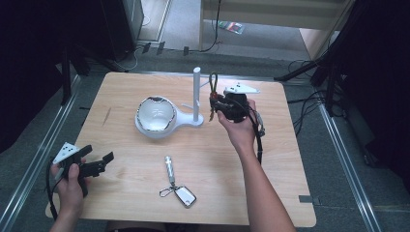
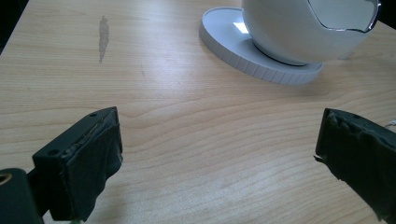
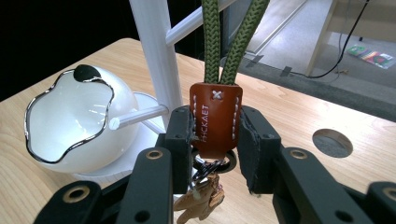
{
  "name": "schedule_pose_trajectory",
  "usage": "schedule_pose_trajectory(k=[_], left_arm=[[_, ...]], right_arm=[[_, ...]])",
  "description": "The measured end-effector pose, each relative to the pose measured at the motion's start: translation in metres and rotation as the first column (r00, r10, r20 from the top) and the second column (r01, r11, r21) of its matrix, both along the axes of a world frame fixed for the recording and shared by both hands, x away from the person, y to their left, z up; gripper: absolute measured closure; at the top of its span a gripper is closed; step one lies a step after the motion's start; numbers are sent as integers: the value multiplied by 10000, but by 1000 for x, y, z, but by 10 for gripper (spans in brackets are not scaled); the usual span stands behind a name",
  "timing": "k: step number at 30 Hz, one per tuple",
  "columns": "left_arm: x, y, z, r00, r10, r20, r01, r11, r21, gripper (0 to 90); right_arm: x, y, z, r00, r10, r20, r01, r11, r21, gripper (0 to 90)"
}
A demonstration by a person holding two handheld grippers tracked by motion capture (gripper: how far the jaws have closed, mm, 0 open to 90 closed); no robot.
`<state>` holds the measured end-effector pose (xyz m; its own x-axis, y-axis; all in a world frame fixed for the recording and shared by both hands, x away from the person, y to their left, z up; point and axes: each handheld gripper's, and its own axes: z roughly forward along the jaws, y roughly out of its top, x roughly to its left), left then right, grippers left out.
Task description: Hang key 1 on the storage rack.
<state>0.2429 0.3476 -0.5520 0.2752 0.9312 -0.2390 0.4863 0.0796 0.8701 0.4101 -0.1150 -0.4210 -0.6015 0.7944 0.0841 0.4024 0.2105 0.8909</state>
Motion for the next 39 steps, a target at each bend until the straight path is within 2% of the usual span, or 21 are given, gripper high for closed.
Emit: schedule_pose_trajectory(k=[9,23,35,39], left_arm=[[0,0,0,10000,24,15,-24,10000,-7,11],[0,0,0,10000,27,18,-27,10000,-2,11],[0,0,0,10000,10,6,-10,10000,-7,11],[0,0,0,10000,6,-3,-6,10000,-18,11]], right_arm=[[7,2,-4,9992,230,-339,-225,9996,149,683],[6,6,-9,9961,656,-592,-666,9977,-152,681],[1,7,-14,9947,737,-710,-755,9969,-221,647],[-1,6,-13,9958,685,-611,-704,9971,-287,625]])
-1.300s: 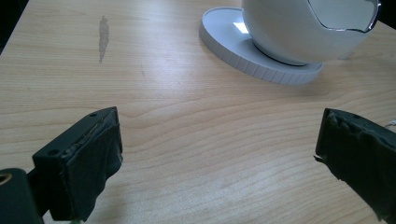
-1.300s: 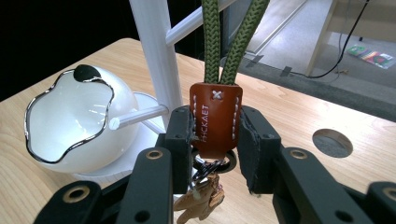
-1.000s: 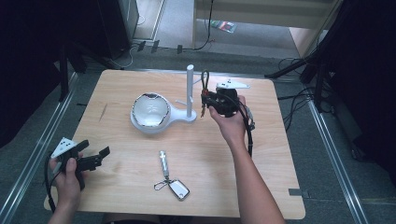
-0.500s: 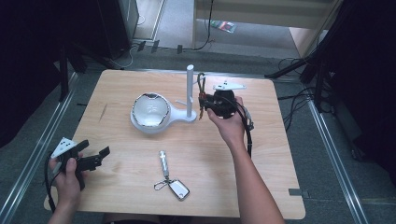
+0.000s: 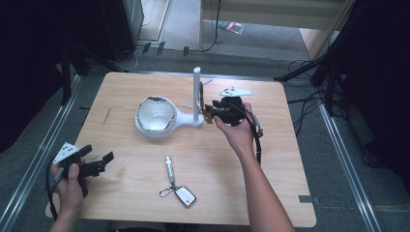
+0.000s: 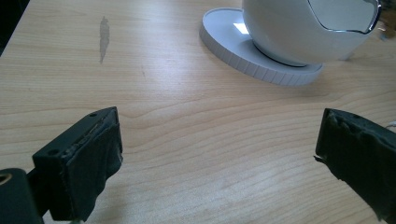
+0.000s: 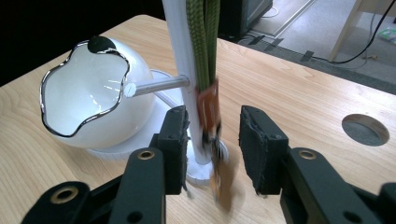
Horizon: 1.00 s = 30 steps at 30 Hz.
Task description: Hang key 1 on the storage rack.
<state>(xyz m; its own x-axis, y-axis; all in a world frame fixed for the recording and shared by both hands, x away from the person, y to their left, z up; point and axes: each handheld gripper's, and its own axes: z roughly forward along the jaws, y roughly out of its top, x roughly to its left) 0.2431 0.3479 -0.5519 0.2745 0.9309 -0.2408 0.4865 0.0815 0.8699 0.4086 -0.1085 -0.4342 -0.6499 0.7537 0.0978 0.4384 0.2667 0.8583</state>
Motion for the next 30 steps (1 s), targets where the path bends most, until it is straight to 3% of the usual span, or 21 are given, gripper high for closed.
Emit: schedule_pose_trajectory(k=[5,10,15,30], left_arm=[[0,0,0,10000,5,-4,-5,10000,-6,11],[0,0,0,10000,0,6,0,10000,-27,11],[0,0,0,10000,-3,10,3,10000,-32,11],[0,1,0,10000,16,18,-16,9999,-124,11]], right_arm=[[-7,3,4,9999,40,106,-37,9996,-291,602],[-19,11,5,9997,33,245,-9,9952,-980,585],[-28,19,5,9998,-198,-55,188,9886,-1493,546],[-51,30,-13,9943,-445,-967,199,9702,-2415,503]])
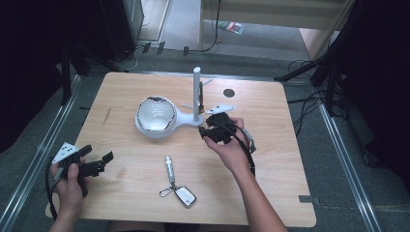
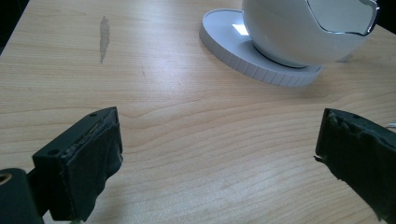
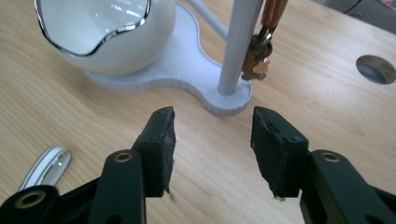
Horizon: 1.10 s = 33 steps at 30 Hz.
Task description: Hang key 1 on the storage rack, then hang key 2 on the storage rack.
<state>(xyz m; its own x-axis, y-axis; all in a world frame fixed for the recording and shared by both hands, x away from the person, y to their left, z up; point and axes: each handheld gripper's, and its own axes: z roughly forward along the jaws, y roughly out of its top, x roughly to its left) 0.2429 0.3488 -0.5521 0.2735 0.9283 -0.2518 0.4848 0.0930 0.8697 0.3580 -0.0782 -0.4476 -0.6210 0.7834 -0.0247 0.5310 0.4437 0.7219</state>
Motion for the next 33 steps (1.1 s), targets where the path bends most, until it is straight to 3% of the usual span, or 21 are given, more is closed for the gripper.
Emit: schedule_pose_trajectory(k=[9,18,23,33], left_arm=[[0,0,0,10000,1,-5,-1,10000,10,11],[0,0,0,10000,-23,-50,23,10000,40,11],[0,0,0,10000,0,-39,0,10000,-10,11],[0,0,0,10000,-3,-27,3,10000,-9,11]], right_arm=[[-10,8,-7,9960,134,-880,-186,9981,-582,490],[-27,33,-15,9747,692,-2125,-996,9858,-1355,459],[-34,47,-18,9666,1042,-2340,-1403,9797,-1434,459],[-42,69,-26,9564,1017,-2737,-1519,9739,-1687,488]])
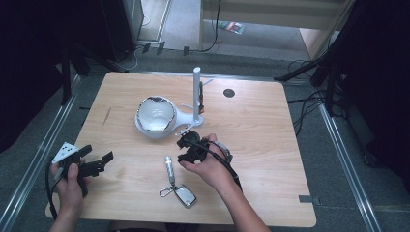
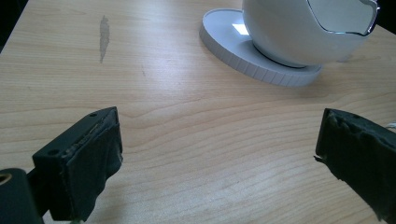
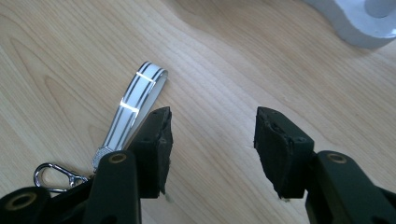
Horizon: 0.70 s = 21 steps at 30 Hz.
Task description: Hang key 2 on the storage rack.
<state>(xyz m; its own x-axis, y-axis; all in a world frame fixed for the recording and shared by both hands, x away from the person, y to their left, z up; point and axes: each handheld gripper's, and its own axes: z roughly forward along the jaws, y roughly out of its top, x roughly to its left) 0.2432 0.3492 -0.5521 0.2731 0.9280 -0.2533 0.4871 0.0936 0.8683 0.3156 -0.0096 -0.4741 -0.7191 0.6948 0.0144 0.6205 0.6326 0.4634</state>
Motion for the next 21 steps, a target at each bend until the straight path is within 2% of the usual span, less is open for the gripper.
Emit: schedule_pose_trajectory(k=[7,11,14,21], left_arm=[[1,-1,0,10000,0,-25,0,10000,95,11],[1,-1,0,10000,-6,-13,7,9999,105,11],[1,-1,0,10000,-8,-11,8,9999,111,11],[1,-1,0,10000,-10,-21,10,9999,146,11]], right_arm=[[-5,16,-8,9977,-30,-672,29,10000,-20,528],[-8,23,-12,9914,-280,-1277,269,9996,-106,552],[-10,28,-14,9822,-426,-1832,422,9991,-63,572],[-15,39,-22,9728,-456,-2272,364,9983,-449,586]])
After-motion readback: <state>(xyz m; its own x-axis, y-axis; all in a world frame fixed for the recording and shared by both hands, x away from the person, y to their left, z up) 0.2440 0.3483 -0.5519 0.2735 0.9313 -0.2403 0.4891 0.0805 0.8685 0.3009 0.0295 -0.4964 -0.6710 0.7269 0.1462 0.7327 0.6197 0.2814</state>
